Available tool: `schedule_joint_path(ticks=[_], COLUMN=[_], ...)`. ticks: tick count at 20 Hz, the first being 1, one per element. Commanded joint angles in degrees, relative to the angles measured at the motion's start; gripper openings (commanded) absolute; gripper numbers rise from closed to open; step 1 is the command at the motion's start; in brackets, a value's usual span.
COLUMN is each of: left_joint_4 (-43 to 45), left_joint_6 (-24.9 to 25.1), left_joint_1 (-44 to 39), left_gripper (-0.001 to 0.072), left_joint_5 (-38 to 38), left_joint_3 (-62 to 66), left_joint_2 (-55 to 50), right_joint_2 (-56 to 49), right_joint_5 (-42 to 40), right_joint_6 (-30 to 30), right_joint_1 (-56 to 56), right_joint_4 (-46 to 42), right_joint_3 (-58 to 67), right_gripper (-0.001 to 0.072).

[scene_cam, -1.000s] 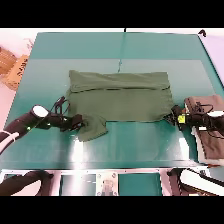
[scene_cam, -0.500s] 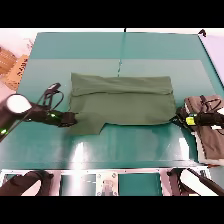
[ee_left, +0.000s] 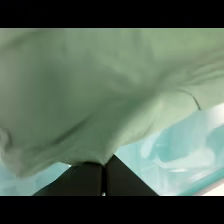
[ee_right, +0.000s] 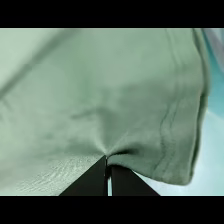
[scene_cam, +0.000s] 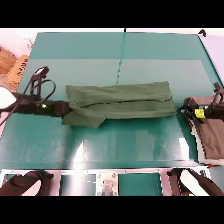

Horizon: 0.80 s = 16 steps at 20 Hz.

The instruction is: Fold the shirts.

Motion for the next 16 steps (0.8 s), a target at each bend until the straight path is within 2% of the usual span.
schedule_joint_path(ticks=[1, 5, 9, 10, 11, 12, 13, 14, 16], left_joint_4=[0.3, 0.7, 1.9, 2.0, 2.5, 2.5, 2.6, 3.1, 5.4], left_joint_6=[3.1, 3.4, 3.4, 3.5, 3.4, 3.3, 3.1, 3.1, 2.9], left_joint_1=[0.0, 0.0, 0.0, 0.0, 0.2, 0.5, 0.8, 1.0, 2.1], left_gripper=[0.0025, 0.0026, 0.0027, 0.0028, 0.0091, 0.0431, 0.0679, 0.0706, 0.0706], left_joint_5=[4.2, 7.9, 12.0, 13.7, 15.7, 17.2, 17.4, 17.0, 12.4], left_joint_3=[6.0, 15.3, 27.1, 29.9, 32.9, 35.4, 36.9, 37.7, 39.8], left_joint_2=[-10.7, -24.0, -36.6, -39.6, -42.4, -44.5, -45.5, -45.6, -45.6], right_joint_2=[-8.2, -23.2, -40.2, -43.8, -46.9, -49.4, -50.7, -50.8, -50.4], right_joint_5=[-5.2, -10.1, -10.7, -11.3, -11.8, -11.3, -9.4, -7.0, -0.7], right_joint_6=[-0.2, -0.2, -0.2, -0.2, -0.2, -0.2, -0.2, -1.7, -7.2], right_joint_1=[4.2, 9.0, 9.9, 9.9, 9.8, 9.8, 9.5, 8.7, 6.2], right_joint_4=[2.5, 2.5, 3.7, 5.1, 5.9, 5.9, 5.9, 5.8, 5.2], right_joint_3=[7.1, 18.4, 33.0, 36.4, 39.8, 43.2, 45.7, 47.5, 50.5], right_gripper=[0.0018, 0.0018, 0.002, 0.009, 0.0191, 0.0282, 0.0365, 0.0398, 0.0417])
